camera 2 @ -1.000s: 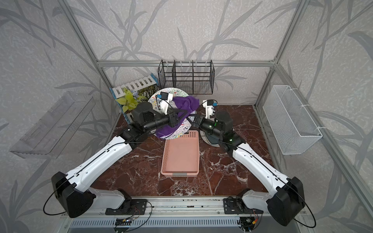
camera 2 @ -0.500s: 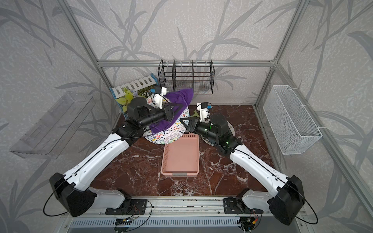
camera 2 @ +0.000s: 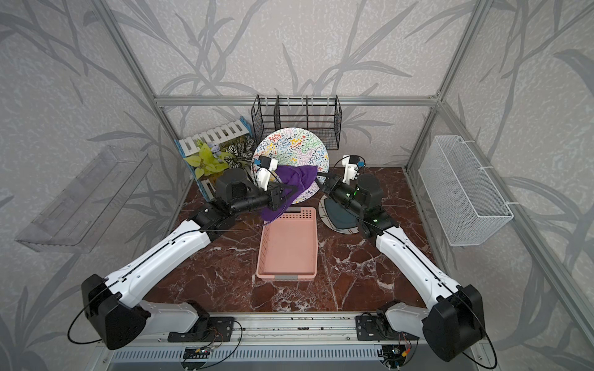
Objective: Wipe the wet plate dry
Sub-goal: Wipe the plate with towel.
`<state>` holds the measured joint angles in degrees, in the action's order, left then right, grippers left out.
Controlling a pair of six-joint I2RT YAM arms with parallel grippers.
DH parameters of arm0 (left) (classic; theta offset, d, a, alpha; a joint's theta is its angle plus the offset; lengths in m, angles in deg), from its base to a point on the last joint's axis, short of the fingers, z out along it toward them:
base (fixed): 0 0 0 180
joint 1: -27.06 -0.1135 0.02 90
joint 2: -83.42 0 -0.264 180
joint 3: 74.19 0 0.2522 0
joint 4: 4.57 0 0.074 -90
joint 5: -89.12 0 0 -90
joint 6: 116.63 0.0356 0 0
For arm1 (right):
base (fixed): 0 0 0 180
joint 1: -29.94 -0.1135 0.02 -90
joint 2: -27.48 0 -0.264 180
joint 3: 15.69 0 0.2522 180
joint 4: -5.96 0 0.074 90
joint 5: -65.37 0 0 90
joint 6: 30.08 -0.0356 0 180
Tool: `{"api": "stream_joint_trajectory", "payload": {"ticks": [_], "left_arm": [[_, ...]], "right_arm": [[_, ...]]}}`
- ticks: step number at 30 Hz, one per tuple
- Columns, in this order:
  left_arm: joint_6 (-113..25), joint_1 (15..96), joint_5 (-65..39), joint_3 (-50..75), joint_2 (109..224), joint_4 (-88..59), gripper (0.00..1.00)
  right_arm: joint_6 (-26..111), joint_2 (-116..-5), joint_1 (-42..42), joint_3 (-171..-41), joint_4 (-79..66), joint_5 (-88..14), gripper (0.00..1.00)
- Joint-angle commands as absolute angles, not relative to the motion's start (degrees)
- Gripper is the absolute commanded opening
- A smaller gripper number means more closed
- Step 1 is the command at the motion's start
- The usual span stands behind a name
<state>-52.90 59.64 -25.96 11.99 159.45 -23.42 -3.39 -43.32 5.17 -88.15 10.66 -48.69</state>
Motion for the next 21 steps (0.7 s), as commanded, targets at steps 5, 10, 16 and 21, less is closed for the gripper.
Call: {"api": "stream_joint_trajectory", "payload": {"ticks": [5,10,16,21], "left_arm": [[-59.0,45.6,-19.4,19.2,161.2,-27.8,0.00],[-50.5,54.4,-26.0,25.9,167.6,-31.0,0.00],[-49.9,60.5,-26.1,23.3,169.0,-30.4,0.00],[-76.0,47.7,-37.3,10.7,159.9,-2.8,0.00]], "right_arm": [[-3.0,-39.7,-2.0,-88.9,24.2,-58.5,0.00],[-4.1,-38.9,-2.7,-85.7,26.5,-56.0,0.00],[-8.4,-38.5,4.5,-86.5,28.1,-54.7,0.00],[-16.9,-35.2,14.9,-82.0,33.0,-54.1,0.00]]}}
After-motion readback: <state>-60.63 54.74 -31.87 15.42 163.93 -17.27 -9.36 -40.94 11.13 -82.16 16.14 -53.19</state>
